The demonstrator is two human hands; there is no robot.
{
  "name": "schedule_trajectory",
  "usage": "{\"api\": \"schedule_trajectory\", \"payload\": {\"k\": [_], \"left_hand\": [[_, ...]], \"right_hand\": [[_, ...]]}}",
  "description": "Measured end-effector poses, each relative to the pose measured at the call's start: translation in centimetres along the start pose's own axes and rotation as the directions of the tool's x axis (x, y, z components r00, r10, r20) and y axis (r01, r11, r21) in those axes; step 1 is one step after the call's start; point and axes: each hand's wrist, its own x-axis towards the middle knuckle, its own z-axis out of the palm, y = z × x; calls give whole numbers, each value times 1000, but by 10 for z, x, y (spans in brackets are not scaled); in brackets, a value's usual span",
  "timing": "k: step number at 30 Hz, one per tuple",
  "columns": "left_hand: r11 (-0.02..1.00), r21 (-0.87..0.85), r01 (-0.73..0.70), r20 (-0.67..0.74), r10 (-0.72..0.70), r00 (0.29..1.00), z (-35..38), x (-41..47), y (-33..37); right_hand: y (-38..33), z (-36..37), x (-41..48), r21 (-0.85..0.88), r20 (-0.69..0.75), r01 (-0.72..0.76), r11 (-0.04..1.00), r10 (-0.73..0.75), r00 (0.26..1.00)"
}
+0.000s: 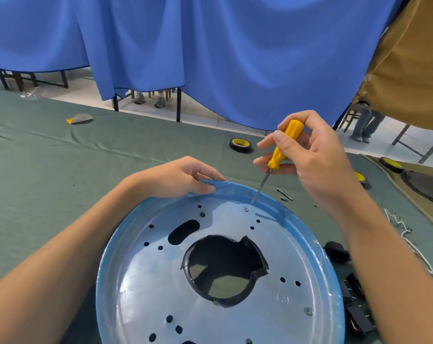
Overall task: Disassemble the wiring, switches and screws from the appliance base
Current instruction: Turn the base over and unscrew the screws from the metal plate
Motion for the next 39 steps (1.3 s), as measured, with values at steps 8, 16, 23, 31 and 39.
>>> {"api": "schedule_trajectory", "payload": {"k": [8, 16, 23, 31, 39], "left_hand": [[999, -28, -19, 33, 20, 999, 0, 2, -1], [1000, -28, -10, 37, 11, 999, 1, 1, 0], [1000, -14, -9, 38, 9, 999, 1, -1, 1], [1000, 14, -7, 27, 6, 1000, 2, -1, 2], [1000, 22, -22, -31, 22, 999, 6, -3, 2]], "right_hand": [[8, 8, -1, -92, 72, 9, 996, -2, 997], [2, -5, 2, -330, 131, 92, 940, -51, 990], [0, -14, 3, -339, 291, 95, 936, 8, 957], [11, 4, 2, -657, 15, 152, 738, -189, 982], [6, -1, 1, -664, 88, 159, 731, -134, 987]]}}
